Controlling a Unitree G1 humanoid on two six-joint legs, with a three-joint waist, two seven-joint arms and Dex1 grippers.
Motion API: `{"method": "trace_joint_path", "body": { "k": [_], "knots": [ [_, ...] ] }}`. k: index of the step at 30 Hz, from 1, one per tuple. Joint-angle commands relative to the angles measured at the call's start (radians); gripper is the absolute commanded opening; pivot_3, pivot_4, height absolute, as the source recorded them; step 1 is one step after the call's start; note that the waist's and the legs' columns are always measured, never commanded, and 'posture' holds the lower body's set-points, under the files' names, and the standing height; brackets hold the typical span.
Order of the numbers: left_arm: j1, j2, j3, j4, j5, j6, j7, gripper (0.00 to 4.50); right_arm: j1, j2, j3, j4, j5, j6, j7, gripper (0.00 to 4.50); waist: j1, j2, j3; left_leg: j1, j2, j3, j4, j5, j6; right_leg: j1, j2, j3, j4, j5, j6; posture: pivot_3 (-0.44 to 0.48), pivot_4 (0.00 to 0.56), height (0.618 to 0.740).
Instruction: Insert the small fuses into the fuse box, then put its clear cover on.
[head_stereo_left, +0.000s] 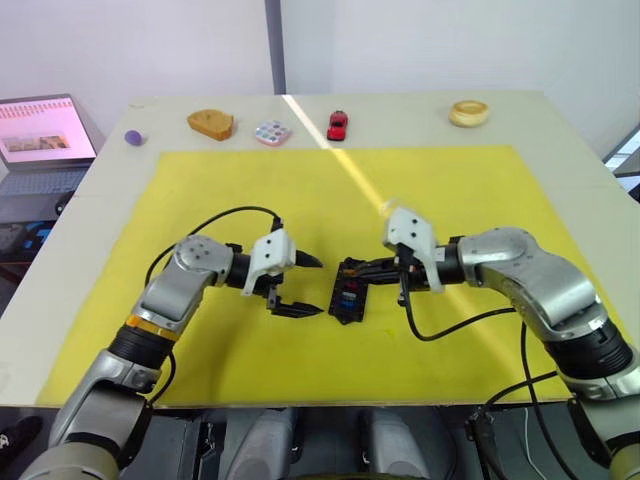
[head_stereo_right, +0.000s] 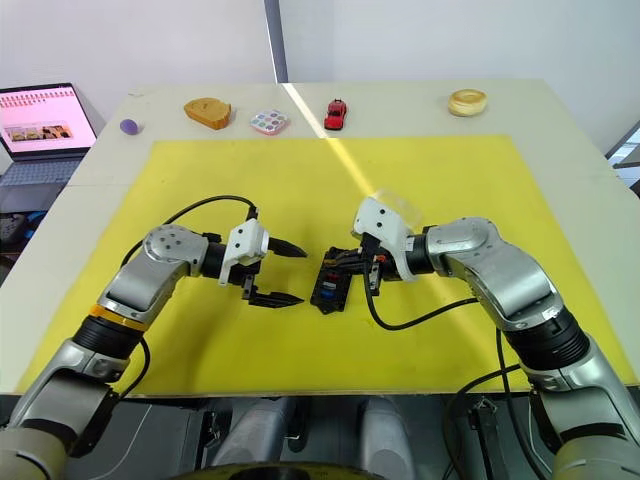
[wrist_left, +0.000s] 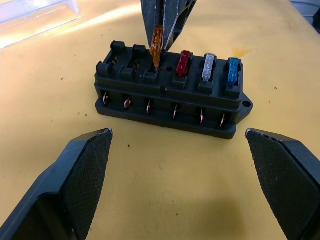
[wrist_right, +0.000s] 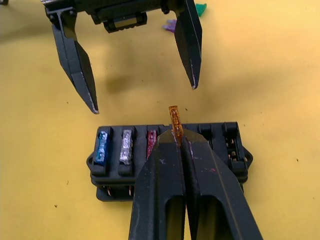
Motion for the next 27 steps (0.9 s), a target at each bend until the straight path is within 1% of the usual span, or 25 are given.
{"method": "trace_joint_path", "body": {
  "k": [1, 14, 27],
  "knots": [
    [-0.020, -0.003, 0.012, -0.018, 0.001, -0.011, -0.003, 4.47, -0.002, 0.009, -0.011, 0.009, -0.018, -0.028, 0.005, 0.00, 0.000, 0.000, 0.000, 0.000, 0.000, 0.000, 0.000, 0.000, 0.000, 0.000, 0.000, 0.000, 0.000, 0.000, 0.000, 0.000, 0.150, 0.740],
    [-0.018, -0.008, 0.017, -0.039, 0.001, 0.004, 0.006, 4.47, 0.011, 0.017, -0.001, 0.042, -0.053, -0.042, 0.026, 0.00, 0.000, 0.000, 0.000, 0.000, 0.000, 0.000, 0.000, 0.000, 0.000, 0.000, 0.000, 0.000, 0.000, 0.000, 0.000, 0.000, 0.150, 0.740],
    [-0.013, -0.010, 0.018, -0.053, 0.000, 0.017, 0.017, 4.47, 0.010, 0.036, -0.019, -0.003, -0.017, 0.028, 0.024, 0.00, 0.000, 0.000, 0.000, 0.001, 0.000, 0.000, 0.001, 0.000, 0.000, 0.001, 0.000, 0.000, 0.001, 0.000, 0.000, 0.000, 0.150, 0.740]
  ]
}}
